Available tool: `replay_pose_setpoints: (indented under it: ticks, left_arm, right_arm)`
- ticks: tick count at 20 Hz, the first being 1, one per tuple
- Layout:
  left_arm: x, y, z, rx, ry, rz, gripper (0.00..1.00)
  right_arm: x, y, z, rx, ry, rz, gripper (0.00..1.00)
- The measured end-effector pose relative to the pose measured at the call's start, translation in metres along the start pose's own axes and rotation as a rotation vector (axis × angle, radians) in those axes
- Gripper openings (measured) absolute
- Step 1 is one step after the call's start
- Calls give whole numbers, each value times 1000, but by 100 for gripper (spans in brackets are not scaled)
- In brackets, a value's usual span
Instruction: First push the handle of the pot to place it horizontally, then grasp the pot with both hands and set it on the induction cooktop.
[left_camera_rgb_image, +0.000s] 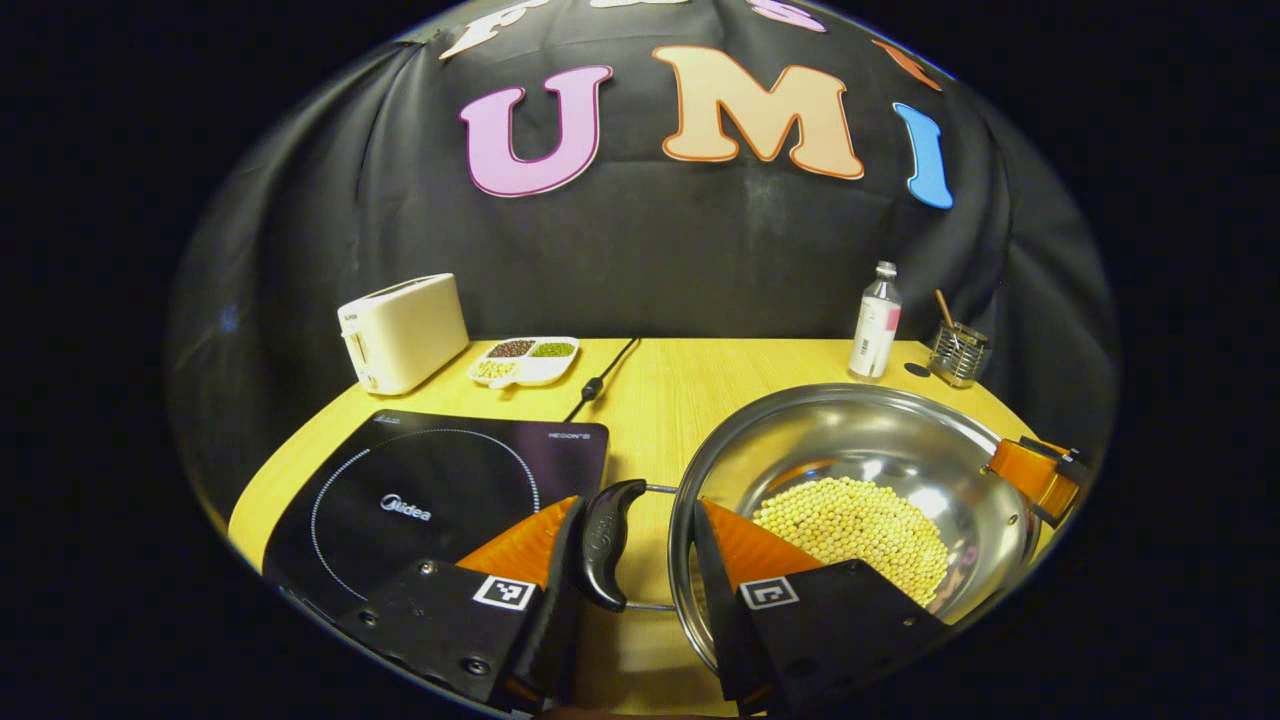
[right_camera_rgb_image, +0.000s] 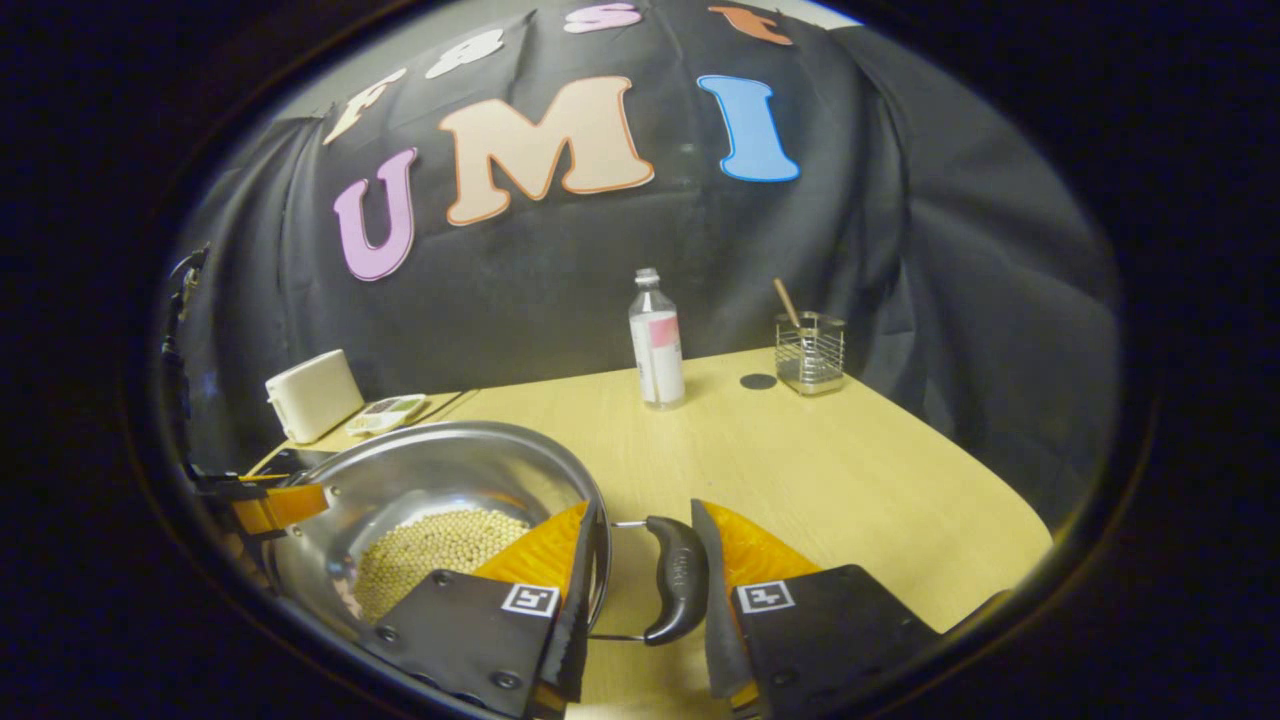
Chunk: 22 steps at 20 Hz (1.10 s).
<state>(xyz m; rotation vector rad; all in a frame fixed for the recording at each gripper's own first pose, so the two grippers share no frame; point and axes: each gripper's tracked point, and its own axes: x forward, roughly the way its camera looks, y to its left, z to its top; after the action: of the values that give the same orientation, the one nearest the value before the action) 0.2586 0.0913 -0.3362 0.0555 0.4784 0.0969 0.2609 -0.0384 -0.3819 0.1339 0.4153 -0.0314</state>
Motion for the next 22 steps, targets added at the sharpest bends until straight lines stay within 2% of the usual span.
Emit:
replay_pose_setpoints:
  ticks: [1, 2, 3, 4, 6, 13, 14, 22]
  left_arm:
    - [-4, 6, 4, -5, -6, 4, 60]
    - [-10, 13, 8, -10, -14, 7, 62]
    - [-15, 21, 12, -16, -20, 14, 60]
    - [-20, 30, 16, -18, -27, 20, 62]
    - [-30, 53, 22, -23, -38, 39, 60]
    - [-60, 164, 30, -47, -77, 135, 59]
    - [-61, 177, 28, -54, -74, 143, 59]
    - [-51, 262, 28, -53, -70, 155, 59]
  right_arm:
    - [-2, 7, 5, 1, -3, 6, 44]
    - [-5, 15, 8, -2, -7, 12, 49]
    - [-9, 24, 12, -5, -13, 18, 49]
    - [-12, 34, 15, -7, -17, 24, 43]
    - [-17, 58, 17, 0, -20, 42, 43]
    - [-29, 173, 15, -21, -18, 132, 43]
    - [-28, 187, 13, -22, -10, 140, 49]
    - [-25, 278, -7, -22, 35, 163, 49]
